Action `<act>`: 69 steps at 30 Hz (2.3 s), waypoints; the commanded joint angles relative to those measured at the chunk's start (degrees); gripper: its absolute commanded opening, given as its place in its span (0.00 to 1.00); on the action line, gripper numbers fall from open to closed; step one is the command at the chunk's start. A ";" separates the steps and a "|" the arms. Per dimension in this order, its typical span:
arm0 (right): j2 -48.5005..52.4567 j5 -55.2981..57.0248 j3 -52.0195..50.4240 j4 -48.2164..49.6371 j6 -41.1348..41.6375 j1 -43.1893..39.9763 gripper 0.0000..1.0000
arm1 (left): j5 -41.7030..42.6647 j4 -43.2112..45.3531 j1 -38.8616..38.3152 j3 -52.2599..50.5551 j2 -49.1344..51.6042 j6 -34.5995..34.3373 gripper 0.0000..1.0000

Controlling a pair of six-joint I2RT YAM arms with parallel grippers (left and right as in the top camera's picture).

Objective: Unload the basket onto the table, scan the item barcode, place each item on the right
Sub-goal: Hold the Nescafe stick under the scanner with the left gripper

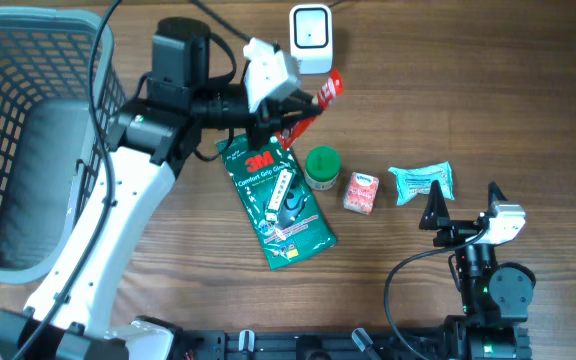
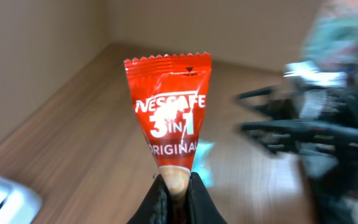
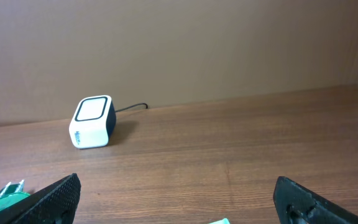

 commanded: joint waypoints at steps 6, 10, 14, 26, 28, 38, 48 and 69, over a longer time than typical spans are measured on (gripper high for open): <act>-0.26 0.57 -0.07 0.17 0.11 0.09 1.00 | -40.54 17.81 -0.61 0.31 17.49 -9.94 0.04; -0.26 0.57 -0.07 0.17 0.09 0.09 1.00 | -41.86 30.25 0.87 0.55 26.36 -9.94 0.04; -0.26 0.57 -0.07 0.17 0.09 0.09 1.00 | -41.16 30.93 3.52 7.39 35.89 -9.94 0.04; -0.26 0.57 -0.07 0.17 0.09 0.09 1.00 | -35.76 22.43 1.51 25.57 49.40 -7.39 0.04; -0.26 0.57 -0.07 0.17 0.11 0.09 1.00 | -35.76 20.61 1.51 25.57 49.40 -6.64 0.04; -0.26 0.57 -0.07 0.17 0.09 0.09 1.00 | -36.28 16.55 0.79 25.57 49.40 -5.09 0.04; -0.26 0.57 -0.07 0.17 0.11 0.09 1.00 | -46.21 2.97 0.26 33.09 49.37 -3.63 0.04; -0.26 0.57 -0.07 0.17 0.11 0.09 1.00 | -61.11 -28.33 -4.87 44.35 45.62 -32.92 1.00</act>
